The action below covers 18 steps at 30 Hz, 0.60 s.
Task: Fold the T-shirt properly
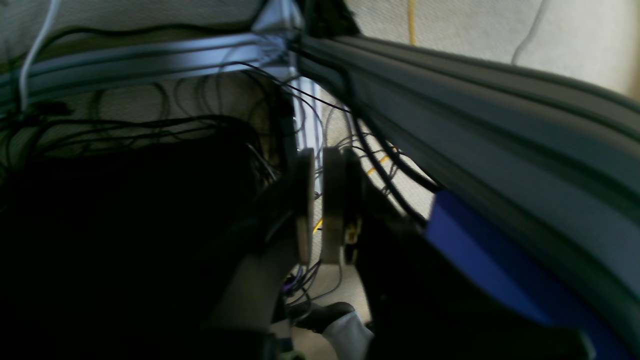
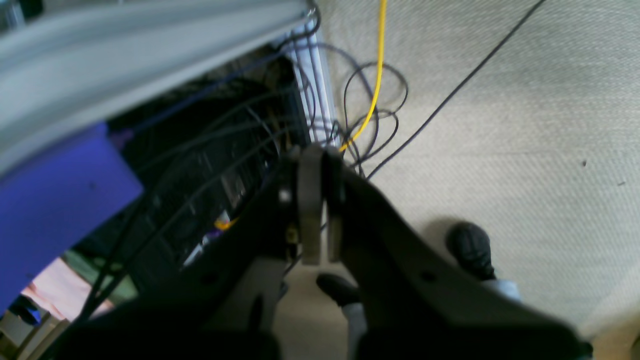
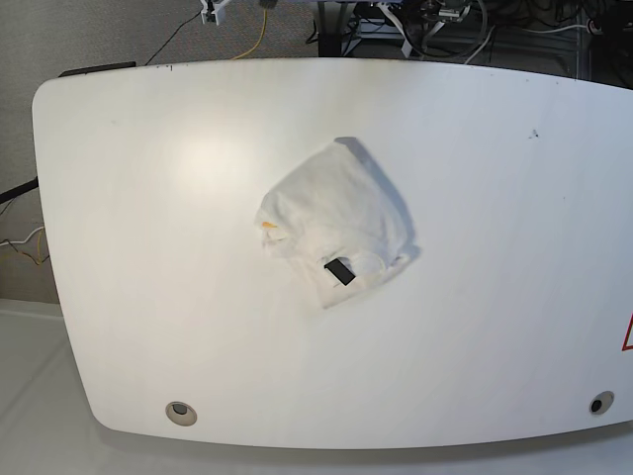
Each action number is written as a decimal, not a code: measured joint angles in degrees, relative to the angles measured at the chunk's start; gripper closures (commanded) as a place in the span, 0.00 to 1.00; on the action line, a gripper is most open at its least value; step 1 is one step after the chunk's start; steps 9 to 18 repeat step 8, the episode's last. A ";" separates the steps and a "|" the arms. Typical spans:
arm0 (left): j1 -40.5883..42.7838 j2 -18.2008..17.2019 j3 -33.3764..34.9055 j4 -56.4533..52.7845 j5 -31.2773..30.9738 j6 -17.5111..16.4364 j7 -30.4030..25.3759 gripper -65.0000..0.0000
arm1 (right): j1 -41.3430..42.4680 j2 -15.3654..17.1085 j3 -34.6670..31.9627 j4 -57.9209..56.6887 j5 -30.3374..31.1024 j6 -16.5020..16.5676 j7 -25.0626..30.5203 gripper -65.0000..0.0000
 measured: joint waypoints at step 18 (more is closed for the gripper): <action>-0.17 -0.04 0.00 -0.02 0.11 0.81 0.00 0.98 | 0.07 -1.01 0.00 -0.22 0.00 0.22 0.00 1.00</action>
